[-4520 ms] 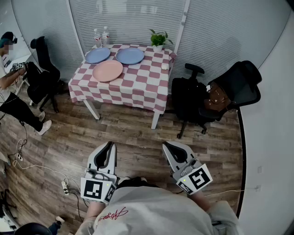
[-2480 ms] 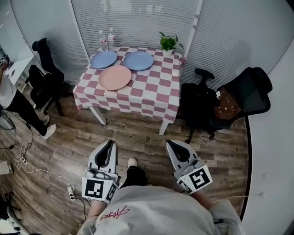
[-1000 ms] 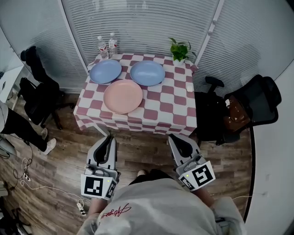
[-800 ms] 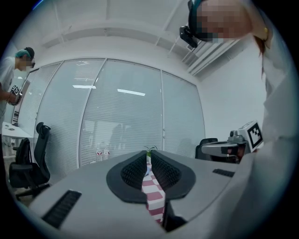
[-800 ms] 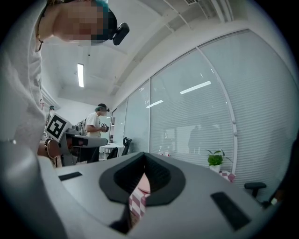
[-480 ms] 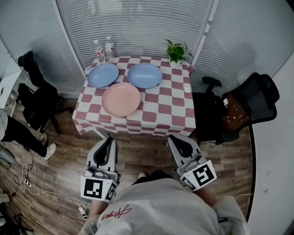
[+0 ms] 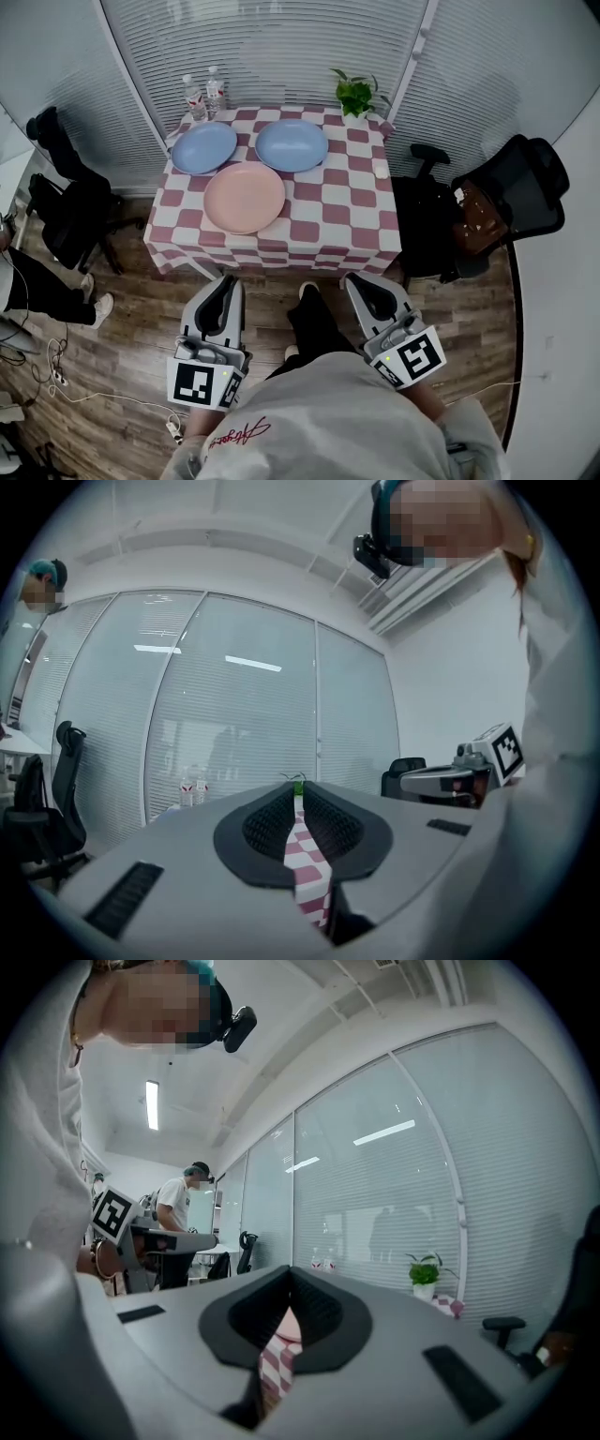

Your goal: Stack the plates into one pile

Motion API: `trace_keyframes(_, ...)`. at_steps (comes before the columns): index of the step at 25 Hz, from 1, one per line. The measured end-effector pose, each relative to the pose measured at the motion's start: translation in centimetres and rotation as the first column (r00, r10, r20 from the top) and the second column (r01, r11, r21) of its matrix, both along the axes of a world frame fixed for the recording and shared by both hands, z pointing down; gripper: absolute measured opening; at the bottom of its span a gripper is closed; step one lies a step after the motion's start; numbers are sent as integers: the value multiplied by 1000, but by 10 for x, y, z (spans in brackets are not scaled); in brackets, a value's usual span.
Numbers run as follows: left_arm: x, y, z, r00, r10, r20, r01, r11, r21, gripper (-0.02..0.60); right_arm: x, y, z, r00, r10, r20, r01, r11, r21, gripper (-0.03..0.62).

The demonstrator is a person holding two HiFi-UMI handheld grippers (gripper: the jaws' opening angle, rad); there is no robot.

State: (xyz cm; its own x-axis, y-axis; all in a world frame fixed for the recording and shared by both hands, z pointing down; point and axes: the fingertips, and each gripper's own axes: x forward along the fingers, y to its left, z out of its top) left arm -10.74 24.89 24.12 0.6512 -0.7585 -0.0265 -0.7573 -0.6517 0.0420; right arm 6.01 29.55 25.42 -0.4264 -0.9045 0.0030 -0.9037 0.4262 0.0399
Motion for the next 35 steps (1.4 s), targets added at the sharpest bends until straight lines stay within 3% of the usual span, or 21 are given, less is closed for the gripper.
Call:
trace_keyframes(7,-11,-26,3,999,-52,7,52,999,-8,40,-8,-32,7,999,-45,-5,45,999,-26,11)
trace_keyframes(15,-5,-75,-4,996,-92,16,91,996,14,40,-1,-87,-6,997,-81,13,80,996,32,11)
trace_keyframes(35,29,-236,-4,991,-131,35,132,991,-16,40,39,-258,-10,993,-115,3,115,993,-3,11)
